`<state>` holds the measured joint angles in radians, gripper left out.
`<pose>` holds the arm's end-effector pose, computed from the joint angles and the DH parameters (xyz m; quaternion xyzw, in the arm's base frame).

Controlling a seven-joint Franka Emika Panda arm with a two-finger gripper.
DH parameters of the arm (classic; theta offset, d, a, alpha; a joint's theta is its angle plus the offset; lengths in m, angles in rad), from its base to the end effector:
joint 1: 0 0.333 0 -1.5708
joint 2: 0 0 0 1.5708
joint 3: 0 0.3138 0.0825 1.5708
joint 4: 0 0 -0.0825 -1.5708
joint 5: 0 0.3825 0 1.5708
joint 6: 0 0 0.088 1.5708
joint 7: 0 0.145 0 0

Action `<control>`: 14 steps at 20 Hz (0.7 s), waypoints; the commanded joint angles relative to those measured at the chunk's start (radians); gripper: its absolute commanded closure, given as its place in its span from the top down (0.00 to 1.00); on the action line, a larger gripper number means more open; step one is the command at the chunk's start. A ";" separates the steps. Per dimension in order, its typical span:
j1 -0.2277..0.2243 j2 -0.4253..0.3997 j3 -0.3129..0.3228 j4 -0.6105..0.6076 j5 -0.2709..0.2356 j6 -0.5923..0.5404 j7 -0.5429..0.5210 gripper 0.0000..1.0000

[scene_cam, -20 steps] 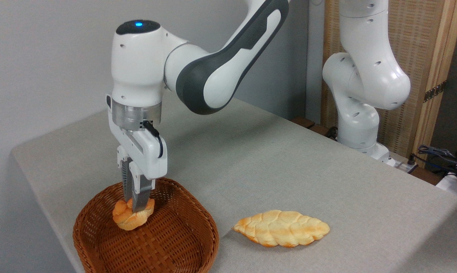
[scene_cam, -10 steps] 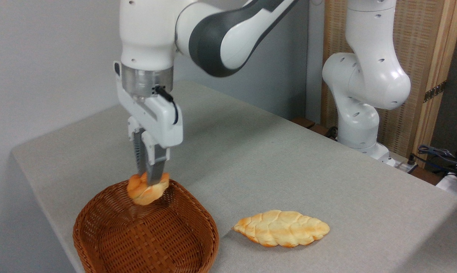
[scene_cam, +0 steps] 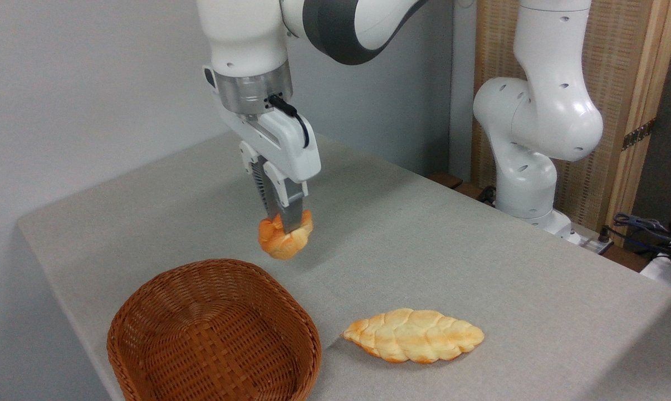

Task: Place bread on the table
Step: 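Lift the orange bun out of the basket and carry it beside the basket, then lower the held bun onto the table beside the braided loaf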

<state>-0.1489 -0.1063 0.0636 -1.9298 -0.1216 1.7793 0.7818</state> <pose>0.5184 -0.0585 0.4902 0.9111 -0.4068 0.0004 0.0663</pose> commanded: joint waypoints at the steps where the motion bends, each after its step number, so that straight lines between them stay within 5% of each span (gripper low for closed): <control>1: -0.012 0.003 0.010 -0.044 -0.021 -0.015 0.040 0.38; 6: -0.012 0.052 0.009 -0.047 -0.010 -0.014 0.054 0.53; 9: -0.014 0.073 0.004 -0.047 -0.003 -0.014 0.059 0.87; 14: -0.014 0.082 -0.001 -0.047 0.011 -0.009 0.059 0.98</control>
<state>-0.1587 -0.0219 0.0594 -1.9827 -0.1186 1.7745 0.8237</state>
